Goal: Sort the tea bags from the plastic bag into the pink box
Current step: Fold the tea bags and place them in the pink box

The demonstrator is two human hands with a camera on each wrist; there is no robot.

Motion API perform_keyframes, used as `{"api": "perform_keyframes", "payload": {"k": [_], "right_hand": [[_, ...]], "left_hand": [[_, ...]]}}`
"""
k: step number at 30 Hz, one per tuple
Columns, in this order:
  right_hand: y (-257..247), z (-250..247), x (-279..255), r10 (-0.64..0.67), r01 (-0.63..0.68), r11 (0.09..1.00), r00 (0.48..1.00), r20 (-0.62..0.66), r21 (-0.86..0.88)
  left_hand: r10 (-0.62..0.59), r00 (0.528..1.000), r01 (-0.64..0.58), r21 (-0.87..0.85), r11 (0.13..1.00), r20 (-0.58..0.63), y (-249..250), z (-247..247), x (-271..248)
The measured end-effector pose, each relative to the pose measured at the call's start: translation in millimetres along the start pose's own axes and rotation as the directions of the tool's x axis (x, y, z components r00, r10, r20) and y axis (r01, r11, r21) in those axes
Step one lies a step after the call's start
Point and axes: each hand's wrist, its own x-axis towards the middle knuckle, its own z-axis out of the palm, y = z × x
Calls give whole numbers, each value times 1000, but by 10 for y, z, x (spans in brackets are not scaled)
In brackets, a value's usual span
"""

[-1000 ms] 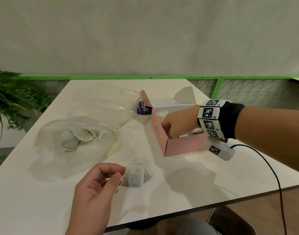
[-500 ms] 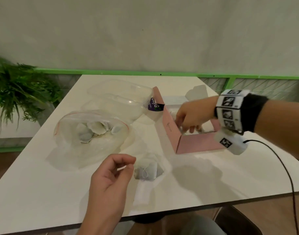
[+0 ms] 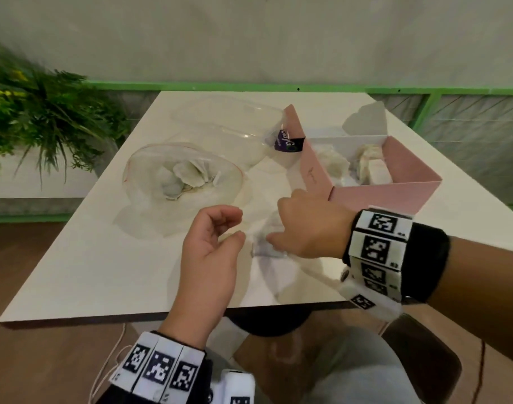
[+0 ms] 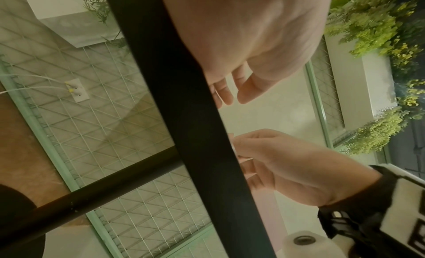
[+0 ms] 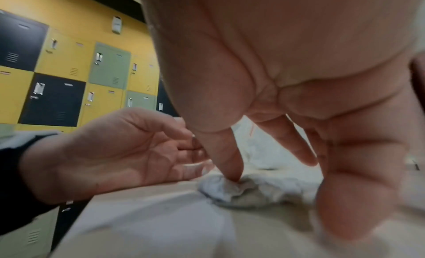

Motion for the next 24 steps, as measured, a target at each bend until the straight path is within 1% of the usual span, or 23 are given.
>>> {"api": "perform_keyframes", "payload": {"k": [1, 3, 5, 7, 9, 11, 12, 14, 15, 17, 18, 19, 20, 22, 23, 24], "right_hand": [[-4, 33, 28, 3, -3, 1000, 1000, 5, 3], [9, 88, 72, -4, 5, 998, 1000, -12, 63], [32, 118, 98, -21, 23, 990, 1000, -17, 137], [57, 124, 79, -49, 53, 967, 999, -25, 249], [76, 111, 17, -115, 137, 893, 990, -78, 428], [81, 94, -66, -160, 228, 774, 973, -167, 590], [77, 91, -105, -154, 256, 715, 965, -210, 651], [60, 123, -139, -116, 299, 614, 950, -290, 731], [43, 157, -139, -90, 321, 582, 938, -333, 747], [-10, 228, -145, -18, 347, 527, 917, -399, 775], [-31, 266, -147, 31, 348, 485, 910, -413, 802], [-45, 307, -151, 86, 343, 438, 904, -419, 831], [-55, 350, -159, 144, 331, 413, 896, -420, 848], [-77, 462, -172, 240, 291, 399, 882, -405, 870], [-91, 519, -179, 266, 276, 358, 886, -380, 892], [-107, 574, -182, 271, 277, 289, 894, -356, 916]], "left_hand": [[-5, 1000, 5, 0, 1000, 0, 2, 3, 0], [-11, 1000, 11, -6, 1000, 0, 8, 3, -2], [-21, 1000, 21, -11, 1000, 4, 16, -1, -6], [-40, 999, 40, -15, 999, 15, 28, -2, -12], [-65, 997, 67, -51, 996, 34, 32, -6, -11], [-106, 992, 114, -105, 988, 71, 34, -11, 2], [-132, 986, 144, -118, 983, 98, 40, -8, 9], [-177, 972, 197, -128, 972, 157, 61, 9, 11], [-184, 967, 207, -124, 970, 179, 75, 20, 11], [-171, 967, 193, -105, 975, 189, 85, 33, 13], [-164, 969, 185, -103, 977, 185, 84, 35, 11], [-161, 971, 181, -104, 978, 178, 83, 31, 13], [-158, 972, 178, -108, 978, 174, 90, 27, 12], [-155, 974, 177, -130, 976, 163, 97, 12, 19], [-159, 975, 182, -148, 972, 156, 97, 5, 21], [-161, 975, 186, -165, 969, 150, 100, 0, 26]]}}
